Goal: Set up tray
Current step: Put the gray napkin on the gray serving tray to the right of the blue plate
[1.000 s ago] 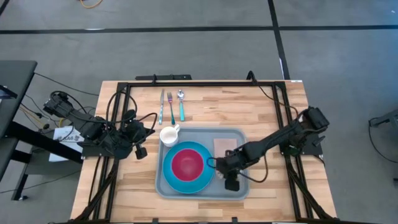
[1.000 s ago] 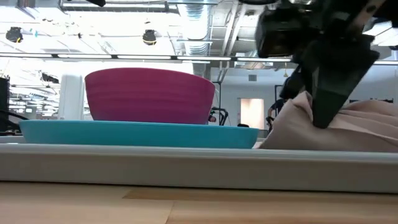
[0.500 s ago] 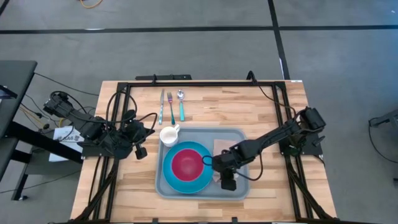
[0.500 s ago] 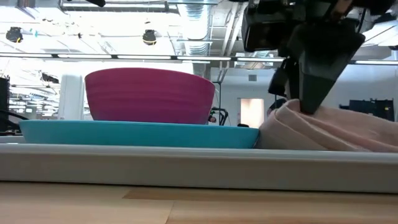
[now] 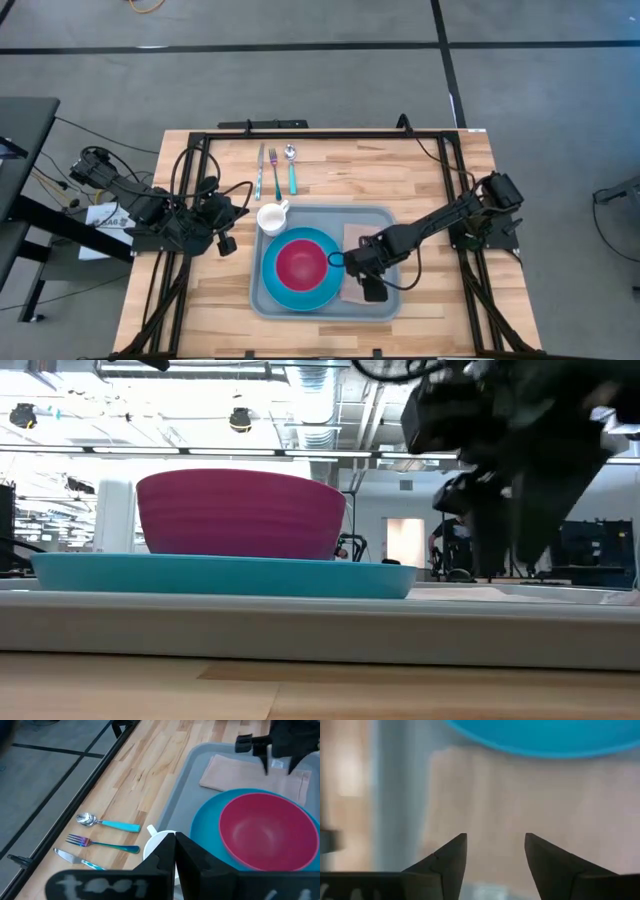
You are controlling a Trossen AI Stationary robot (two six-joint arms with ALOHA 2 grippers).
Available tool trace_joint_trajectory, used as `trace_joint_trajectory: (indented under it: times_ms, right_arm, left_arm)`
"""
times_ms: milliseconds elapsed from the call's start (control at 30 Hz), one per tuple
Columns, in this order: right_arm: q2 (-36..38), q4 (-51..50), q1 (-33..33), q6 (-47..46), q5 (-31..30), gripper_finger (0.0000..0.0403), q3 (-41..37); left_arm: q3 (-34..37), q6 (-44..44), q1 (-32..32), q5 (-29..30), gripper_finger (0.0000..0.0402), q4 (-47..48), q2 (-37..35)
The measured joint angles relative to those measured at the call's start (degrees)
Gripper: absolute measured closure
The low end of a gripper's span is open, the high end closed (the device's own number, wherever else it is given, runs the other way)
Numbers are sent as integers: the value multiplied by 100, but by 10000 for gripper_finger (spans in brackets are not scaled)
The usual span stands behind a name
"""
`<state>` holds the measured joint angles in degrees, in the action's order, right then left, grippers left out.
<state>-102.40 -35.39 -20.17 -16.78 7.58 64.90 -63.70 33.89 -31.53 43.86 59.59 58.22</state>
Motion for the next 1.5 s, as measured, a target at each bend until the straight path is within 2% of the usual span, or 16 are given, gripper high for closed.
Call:
trace_joint_trajectory:
  times_ms: [133, 500, 733, 1000, 1267, 1500]
  right_arm:
    - [-14, -5, 185, 236, -601, 210, 0]
    - [-119, 4, 579, 680, -640, 231, -13]
    - [-507, 240, 649, 742, -651, 232, 21]
    - [-691, -244, 592, 1004, -911, 244, 58]
    - [-616, -447, 595, 1660, -914, 258, 34]
    - [-469, -491, 595, 1697, -920, 260, 7]
  left_arm:
    - [0, 0, 2, 2, 401, 0, 0]
    - [0, 0, 1, 2, 401, 7, 0]
    - [1, -2, 2, 2, 401, 9, 4]
    - [4, 12, 0, 3, 401, 73, 4]
    - [4, 20, 1, 4, 402, 94, 4]
    - [4, 39, 0, 4, 401, 94, 4]
